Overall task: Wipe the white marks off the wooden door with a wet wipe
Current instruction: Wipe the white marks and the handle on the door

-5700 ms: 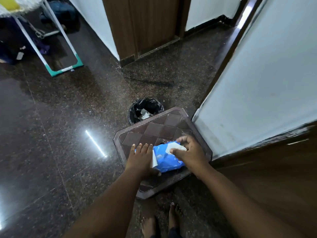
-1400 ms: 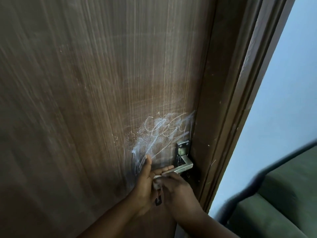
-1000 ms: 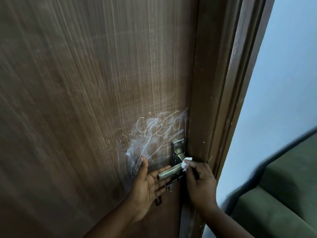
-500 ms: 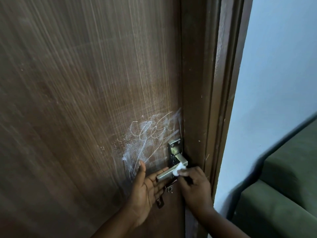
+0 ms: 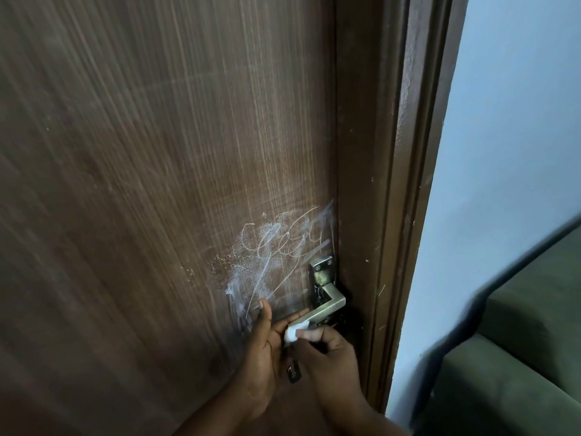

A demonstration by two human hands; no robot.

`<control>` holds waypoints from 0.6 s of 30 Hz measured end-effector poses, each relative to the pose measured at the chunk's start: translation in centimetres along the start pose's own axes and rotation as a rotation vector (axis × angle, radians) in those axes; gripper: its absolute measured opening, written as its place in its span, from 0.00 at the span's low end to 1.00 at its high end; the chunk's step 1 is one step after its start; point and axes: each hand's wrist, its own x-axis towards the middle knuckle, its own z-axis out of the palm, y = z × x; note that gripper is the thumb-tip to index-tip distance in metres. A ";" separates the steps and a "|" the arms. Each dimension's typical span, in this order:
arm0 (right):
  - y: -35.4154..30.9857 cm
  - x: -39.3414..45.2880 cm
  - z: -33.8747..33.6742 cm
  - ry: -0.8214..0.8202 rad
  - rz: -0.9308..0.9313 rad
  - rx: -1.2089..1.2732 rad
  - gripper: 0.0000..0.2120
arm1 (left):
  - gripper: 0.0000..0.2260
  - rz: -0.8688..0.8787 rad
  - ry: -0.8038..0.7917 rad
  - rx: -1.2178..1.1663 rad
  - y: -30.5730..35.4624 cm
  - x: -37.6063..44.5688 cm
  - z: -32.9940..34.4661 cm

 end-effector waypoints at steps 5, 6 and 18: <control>-1.8 2.1 -2.4 0.074 0.270 0.463 0.09 | 0.38 0.022 0.001 0.133 0.0 -0.1 -0.3; -2.3 2.8 -3.0 0.073 0.290 0.502 0.10 | 0.38 0.020 0.006 0.159 -0.1 -0.2 -0.3; -1.5 2.4 -1.6 -0.075 0.444 0.485 0.09 | 0.37 0.036 0.059 0.212 0.0 -0.8 0.2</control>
